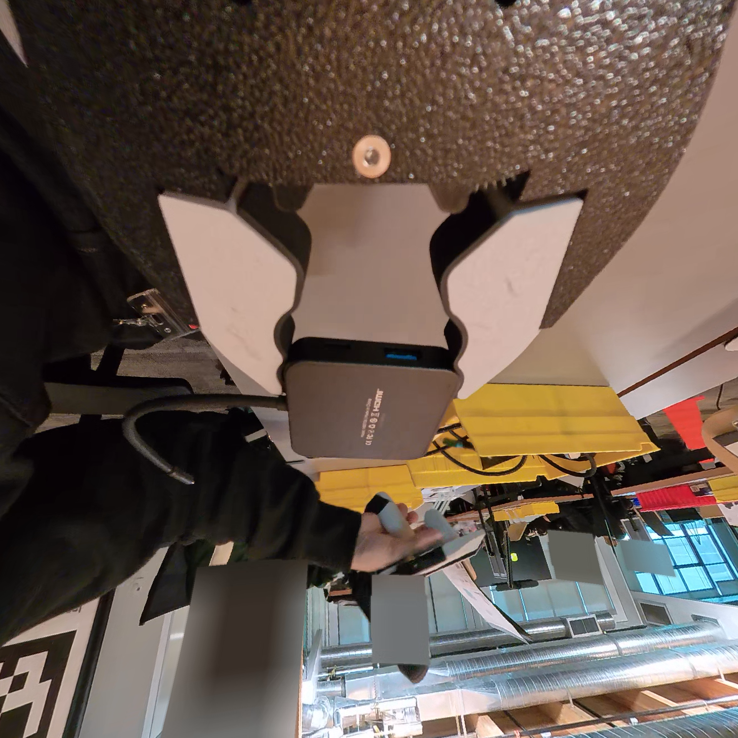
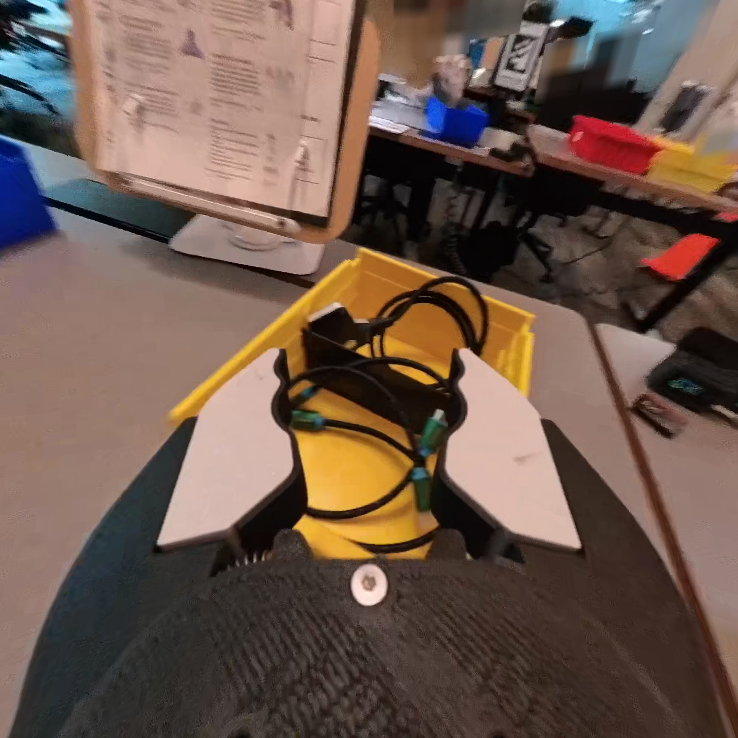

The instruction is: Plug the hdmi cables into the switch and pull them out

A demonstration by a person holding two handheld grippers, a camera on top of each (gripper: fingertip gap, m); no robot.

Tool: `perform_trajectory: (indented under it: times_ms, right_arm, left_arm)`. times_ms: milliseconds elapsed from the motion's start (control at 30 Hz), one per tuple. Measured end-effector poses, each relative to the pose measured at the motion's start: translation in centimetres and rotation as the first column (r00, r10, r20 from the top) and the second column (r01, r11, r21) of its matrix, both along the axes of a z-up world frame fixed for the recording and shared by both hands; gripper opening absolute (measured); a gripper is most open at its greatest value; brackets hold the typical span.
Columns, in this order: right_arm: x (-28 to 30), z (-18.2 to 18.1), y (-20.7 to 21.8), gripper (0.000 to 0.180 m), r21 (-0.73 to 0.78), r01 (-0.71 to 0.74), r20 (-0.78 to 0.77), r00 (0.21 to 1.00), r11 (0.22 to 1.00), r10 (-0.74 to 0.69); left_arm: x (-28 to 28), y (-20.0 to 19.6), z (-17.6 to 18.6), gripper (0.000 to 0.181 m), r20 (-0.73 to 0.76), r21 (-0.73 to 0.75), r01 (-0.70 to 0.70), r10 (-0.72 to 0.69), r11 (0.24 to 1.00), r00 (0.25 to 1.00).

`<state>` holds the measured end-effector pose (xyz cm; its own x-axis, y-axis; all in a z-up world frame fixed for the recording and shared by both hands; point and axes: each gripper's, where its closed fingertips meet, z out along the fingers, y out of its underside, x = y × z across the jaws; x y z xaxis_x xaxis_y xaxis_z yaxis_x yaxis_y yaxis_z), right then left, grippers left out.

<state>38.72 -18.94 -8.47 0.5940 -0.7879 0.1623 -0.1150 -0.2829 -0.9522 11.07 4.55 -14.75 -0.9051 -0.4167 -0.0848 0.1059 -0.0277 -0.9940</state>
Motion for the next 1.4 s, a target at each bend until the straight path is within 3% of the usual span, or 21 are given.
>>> perform_trajectory:
  times_ms: [67,100,200,300,367,433,500,567,667,800,900,1000,1100,1167,1200,1267,1400]
  right_arm:
    - [-3.9,-0.2,3.8,0.086,0.138,-0.2,-0.162,0.962,0.97,0.222]
    - [-6.7,-0.8,6.2,0.091,0.22,-0.315,-0.266,0.891,0.923,0.367]
    - [-15.5,-2.9,12.6,0.075,0.464,-0.51,-0.474,0.548,0.724,0.69]
    - [-22.6,-4.7,17.7,0.079,0.66,-0.455,-0.577,0.204,0.599,0.791]
    - [-26.6,-5.0,20.2,0.068,0.746,-0.405,-0.574,0.008,0.528,0.819]
    - [-28.9,-5.4,22.1,0.067,0.774,-0.374,-0.577,-0.087,0.51,0.812]
    - [-29.7,-5.6,23.6,0.063,0.784,-0.348,-0.581,-0.121,0.514,0.805]
    - [-29.3,-4.9,24.5,0.041,0.806,-0.31,-0.56,-0.123,0.504,0.819]
    - [-28.7,-6.0,24.9,0.019,0.755,-0.363,-0.609,-0.081,0.546,0.789]
    - [-28.4,-6.5,24.7,0.015,0.717,-0.446,-0.622,-0.062,0.536,0.781]
    - [-27.4,-5.9,24.0,0.015,0.659,-0.53,-0.633,-0.008,0.533,0.774]
    - [-22.8,-3.4,22.1,0.014,0.535,-0.601,-0.638,0.173,0.593,0.751]
    - [-13.5,-0.3,18.2,0.014,0.197,-0.62,-0.579,0.551,0.76,0.6]
    - [-6.0,2.7,14.7,0.014,-0.069,-0.515,-0.415,0.794,0.854,0.445]
    - [-2.5,4.1,12.9,0.015,-0.189,-0.442,-0.32,0.872,0.877,0.371]
    - [3.0,5.5,9.6,0.015,-0.391,-0.334,-0.209,0.94,0.858,0.271]
    - [9.2,2.6,5.7,0.014,-0.674,-0.302,-0.24,0.953,0.674,0.186]
  left_arm:
    - [0.1,0.0,0.1,0.075,0.01,0.0,-0.012,0.012,1.0,1.0]
    - [0.2,-0.1,0.1,0.074,0.014,0.001,-0.015,0.015,1.0,1.0]
    - [0.2,-0.4,0.2,0.074,0.036,0.011,-0.026,0.025,1.0,0.999]
    - [0.4,-0.7,0.0,0.074,0.074,0.035,-0.048,0.046,0.998,0.996]
    - [0.4,-0.9,0.0,0.074,0.122,0.05,-0.078,0.071,0.996,0.99]
    - [0.6,-0.9,0.2,0.074,0.165,0.058,-0.113,0.102,0.992,0.981]
    - [0.8,-0.8,0.0,0.074,0.206,0.086,-0.15,0.13,0.985,0.97]
    - [1.1,-0.9,-0.3,0.074,0.239,0.128,-0.188,0.154,0.974,0.959]
    - [1.6,-1.0,-0.6,0.074,0.282,0.171,-0.252,0.198,0.952,0.939]
    - [2.1,-1.2,-0.8,0.074,0.298,0.193,-0.295,0.23,0.936,0.926]
    - [2.3,-1.1,-0.3,0.075,0.255,0.125,-0.305,0.267,0.944,0.93]
    - [1.9,-0.6,0.5,0.077,0.195,0.041,-0.262,0.25,0.964,0.949]
    - [2.2,0.1,0.8,0.073,0.161,-0.009,-0.27,0.267,0.963,0.95]
    - [2.4,0.2,0.6,0.07,0.153,-0.004,-0.277,0.275,0.961,0.949]
    - [2.4,0.2,0.5,0.069,0.15,0.002,-0.277,0.274,0.961,0.95]
    - [2.5,-0.1,0.2,0.068,0.153,0.019,-0.276,0.27,0.961,0.951]
    - [2.5,-0.2,0.1,0.065,0.156,0.03,-0.278,0.27,0.96,0.95]
